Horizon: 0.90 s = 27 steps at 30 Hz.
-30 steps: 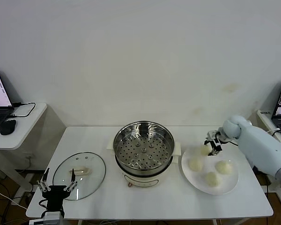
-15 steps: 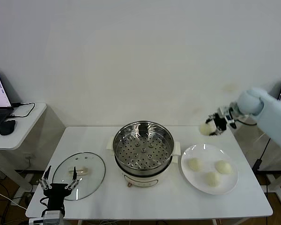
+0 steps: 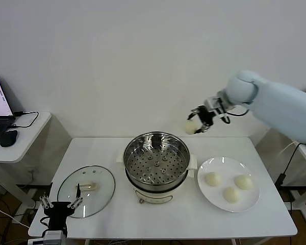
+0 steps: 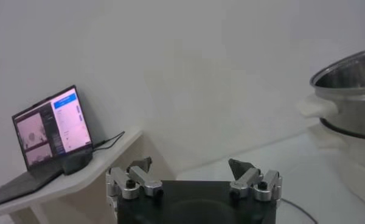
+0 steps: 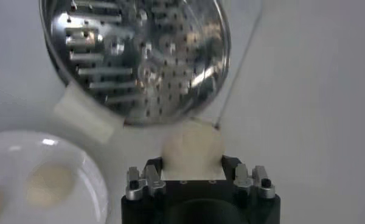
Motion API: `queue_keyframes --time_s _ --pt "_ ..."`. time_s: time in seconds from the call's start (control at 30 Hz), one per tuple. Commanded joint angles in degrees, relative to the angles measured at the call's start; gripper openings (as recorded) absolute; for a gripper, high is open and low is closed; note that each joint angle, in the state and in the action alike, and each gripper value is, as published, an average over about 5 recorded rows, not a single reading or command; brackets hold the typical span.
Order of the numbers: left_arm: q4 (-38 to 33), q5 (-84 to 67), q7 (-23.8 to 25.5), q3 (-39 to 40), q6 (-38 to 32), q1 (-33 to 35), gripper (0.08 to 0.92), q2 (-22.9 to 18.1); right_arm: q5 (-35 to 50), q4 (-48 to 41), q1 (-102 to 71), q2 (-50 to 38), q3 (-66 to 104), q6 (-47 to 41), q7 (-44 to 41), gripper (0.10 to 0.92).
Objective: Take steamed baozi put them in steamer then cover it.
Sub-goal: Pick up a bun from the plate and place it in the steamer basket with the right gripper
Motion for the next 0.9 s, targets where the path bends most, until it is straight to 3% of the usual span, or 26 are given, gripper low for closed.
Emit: queue_keyframes --time_s 0.03,0.37,0.9 --pt "0.6 0.1 0.2 -1.2 0.1 -0.1 0.823 0.1 -4.7 -0.1 0.4 9.7 -5.4 6.3 2.7 0.611" --pt "0.9 0.1 0.2 -2.0 0.1 -0.1 0.823 0.1 -18.7 -8.9 -5.0 15.8 -5.0 17.2 5.0 0.611" --pt "1.6 0.0 0.3 -2.1 0.0 -0.8 0.823 0.0 -29.3 -16.1 -10.2 18.8 -2.4 25.8 8.8 0.619"
